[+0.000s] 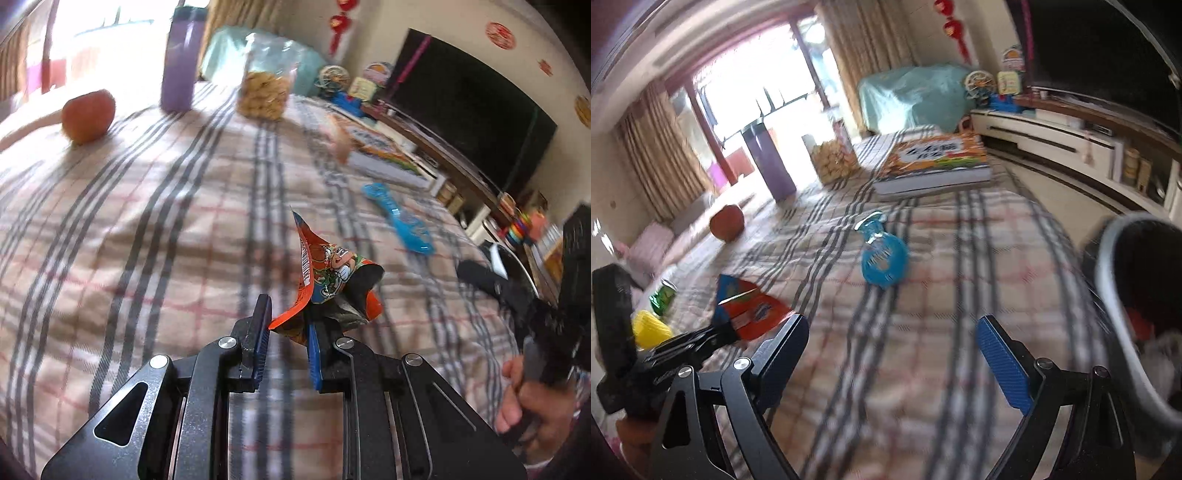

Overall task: Collect trash
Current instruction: 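Grasp the orange chip bag with the left tool while the right tool grasps the blue bottle, then carry the orange chip bag and blue bottle over the black bin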

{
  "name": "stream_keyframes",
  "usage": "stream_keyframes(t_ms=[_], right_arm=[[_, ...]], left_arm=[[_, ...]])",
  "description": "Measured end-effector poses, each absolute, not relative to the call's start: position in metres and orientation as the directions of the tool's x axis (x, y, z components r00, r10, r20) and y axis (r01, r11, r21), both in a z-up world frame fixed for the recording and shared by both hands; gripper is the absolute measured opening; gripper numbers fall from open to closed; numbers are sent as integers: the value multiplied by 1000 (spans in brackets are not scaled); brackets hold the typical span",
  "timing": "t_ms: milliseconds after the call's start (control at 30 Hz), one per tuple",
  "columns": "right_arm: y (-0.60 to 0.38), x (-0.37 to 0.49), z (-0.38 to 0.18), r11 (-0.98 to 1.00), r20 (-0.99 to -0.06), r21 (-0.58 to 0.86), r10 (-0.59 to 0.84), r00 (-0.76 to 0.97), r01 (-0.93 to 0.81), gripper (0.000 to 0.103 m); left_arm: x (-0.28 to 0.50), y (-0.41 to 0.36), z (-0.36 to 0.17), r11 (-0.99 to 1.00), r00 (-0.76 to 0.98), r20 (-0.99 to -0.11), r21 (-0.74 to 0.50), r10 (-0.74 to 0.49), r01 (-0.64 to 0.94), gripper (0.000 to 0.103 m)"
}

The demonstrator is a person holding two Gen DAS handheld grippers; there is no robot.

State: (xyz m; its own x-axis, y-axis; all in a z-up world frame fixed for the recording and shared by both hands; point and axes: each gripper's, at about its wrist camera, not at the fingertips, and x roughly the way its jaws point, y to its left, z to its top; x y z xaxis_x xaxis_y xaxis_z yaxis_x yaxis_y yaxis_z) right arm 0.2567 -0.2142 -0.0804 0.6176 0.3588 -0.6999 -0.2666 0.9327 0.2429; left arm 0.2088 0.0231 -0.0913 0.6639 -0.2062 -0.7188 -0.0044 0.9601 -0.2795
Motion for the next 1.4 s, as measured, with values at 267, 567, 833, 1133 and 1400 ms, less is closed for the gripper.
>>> stream_keyframes(t_ms=[267, 567, 833, 1133, 1400], right_arm=[[-176, 310, -93, 945, -741, 98, 279, 611, -313, 81], [-179, 305, -99, 942, -751, 92, 278, 599, -322, 47], [-207, 257, -90, 938, -723, 183, 331, 606, -294, 47], [-235, 215, -85, 934, -699, 268, 358, 619, -238, 47], [-251, 197, -85, 934, -683, 296, 354, 638, -201, 47]], left_arm=[[212, 26, -97, 957, 656, -726, -290, -210, -15, 17], [213, 22, -96, 961, 656, -727, -275, -200, -11, 17], [214, 16, -94, 972, 655, -735, -236, -179, 1, 17], [206, -3, -86, 980, 657, -735, -196, -168, 32, 17], [190, -40, -77, 971, 647, -724, -202, -237, 129, 17]])
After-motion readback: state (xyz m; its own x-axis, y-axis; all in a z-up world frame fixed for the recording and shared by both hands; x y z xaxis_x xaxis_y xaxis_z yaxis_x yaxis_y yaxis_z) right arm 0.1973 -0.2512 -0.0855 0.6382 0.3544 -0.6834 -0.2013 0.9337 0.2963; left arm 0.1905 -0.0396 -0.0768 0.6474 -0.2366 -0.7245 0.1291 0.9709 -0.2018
